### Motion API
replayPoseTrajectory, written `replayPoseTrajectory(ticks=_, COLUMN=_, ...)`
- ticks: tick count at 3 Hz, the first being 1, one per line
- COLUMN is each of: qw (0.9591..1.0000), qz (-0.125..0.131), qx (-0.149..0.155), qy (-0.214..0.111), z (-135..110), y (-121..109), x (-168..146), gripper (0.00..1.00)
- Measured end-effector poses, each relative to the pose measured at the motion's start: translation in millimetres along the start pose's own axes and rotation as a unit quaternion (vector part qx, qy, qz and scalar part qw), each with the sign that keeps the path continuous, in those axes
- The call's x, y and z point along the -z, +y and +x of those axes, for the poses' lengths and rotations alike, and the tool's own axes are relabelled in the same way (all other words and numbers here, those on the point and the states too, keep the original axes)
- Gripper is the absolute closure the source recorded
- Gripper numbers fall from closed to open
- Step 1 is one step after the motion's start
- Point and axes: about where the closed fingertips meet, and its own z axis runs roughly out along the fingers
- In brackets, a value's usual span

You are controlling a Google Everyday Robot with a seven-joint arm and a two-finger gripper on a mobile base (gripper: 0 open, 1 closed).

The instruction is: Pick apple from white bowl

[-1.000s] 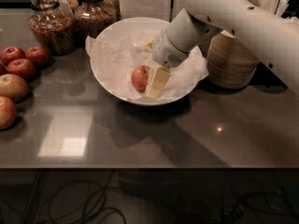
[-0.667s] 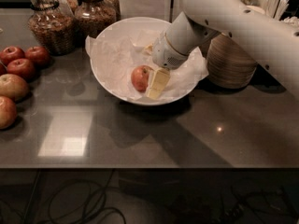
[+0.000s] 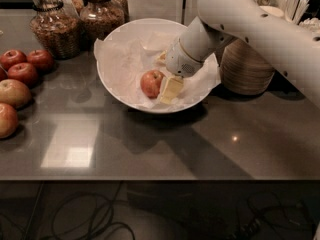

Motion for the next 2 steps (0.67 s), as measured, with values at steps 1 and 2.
replayPoseTrajectory(ticks=1, qw=0.9999, qz=-0.007, qx=-0.008, qy=-0.002, z=5.5, y=-0.6, x=-2.6, gripper=0.42)
replayPoseTrajectory(ticks=2, qw=0.9998, qz=-0.014, qx=-0.017, qy=-0.003, z=8.8, y=-1.3, x=-4.5, gripper=0.65)
